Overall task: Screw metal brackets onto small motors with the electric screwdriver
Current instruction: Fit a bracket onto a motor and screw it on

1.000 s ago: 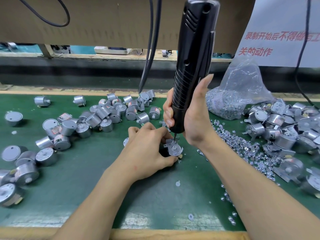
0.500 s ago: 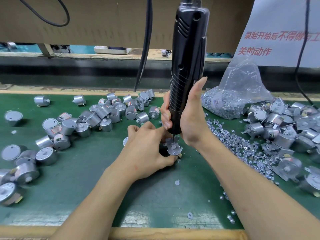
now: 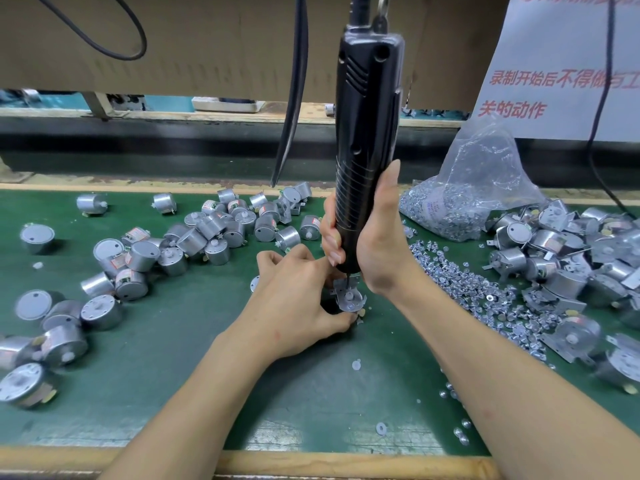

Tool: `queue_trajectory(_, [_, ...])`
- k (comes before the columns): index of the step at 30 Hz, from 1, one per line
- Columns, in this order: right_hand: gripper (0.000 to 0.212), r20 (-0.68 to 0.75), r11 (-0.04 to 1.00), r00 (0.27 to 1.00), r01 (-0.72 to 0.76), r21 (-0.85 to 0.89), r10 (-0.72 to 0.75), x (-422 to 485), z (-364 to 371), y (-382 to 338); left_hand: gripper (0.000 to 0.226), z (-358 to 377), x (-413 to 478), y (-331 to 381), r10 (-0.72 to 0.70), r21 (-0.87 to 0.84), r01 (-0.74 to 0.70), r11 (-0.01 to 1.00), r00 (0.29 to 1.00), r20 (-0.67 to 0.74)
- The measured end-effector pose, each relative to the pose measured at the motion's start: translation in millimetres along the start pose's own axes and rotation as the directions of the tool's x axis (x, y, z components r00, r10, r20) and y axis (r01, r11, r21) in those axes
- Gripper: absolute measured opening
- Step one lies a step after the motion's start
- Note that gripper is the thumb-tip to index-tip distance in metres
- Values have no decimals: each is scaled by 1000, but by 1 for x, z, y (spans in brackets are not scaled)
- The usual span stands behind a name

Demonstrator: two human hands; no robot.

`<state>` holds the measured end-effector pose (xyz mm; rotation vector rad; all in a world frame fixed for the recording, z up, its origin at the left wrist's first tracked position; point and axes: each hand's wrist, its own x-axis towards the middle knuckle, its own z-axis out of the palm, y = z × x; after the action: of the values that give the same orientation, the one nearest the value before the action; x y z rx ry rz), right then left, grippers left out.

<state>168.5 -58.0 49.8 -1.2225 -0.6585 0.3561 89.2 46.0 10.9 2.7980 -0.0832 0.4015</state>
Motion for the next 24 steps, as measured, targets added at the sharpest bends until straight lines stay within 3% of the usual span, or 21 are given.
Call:
queue_trajectory(14, [84, -57, 999, 998, 24, -29, -26, 1, -2, 5, 41, -1, -2, 0, 0, -21, 0, 1000, 1000, -7])
queue_trajectory(20, [96, 224, 970, 974, -35, 239, -20, 1, -24, -11, 38, -1, -2, -1, -15, -71, 18, 997, 999, 43])
queue_trajectory(24, [93, 142, 981, 988, 32, 189, -60, 3, -37, -20, 39, -1, -2, -1, -24, -95, 31, 995, 997, 72])
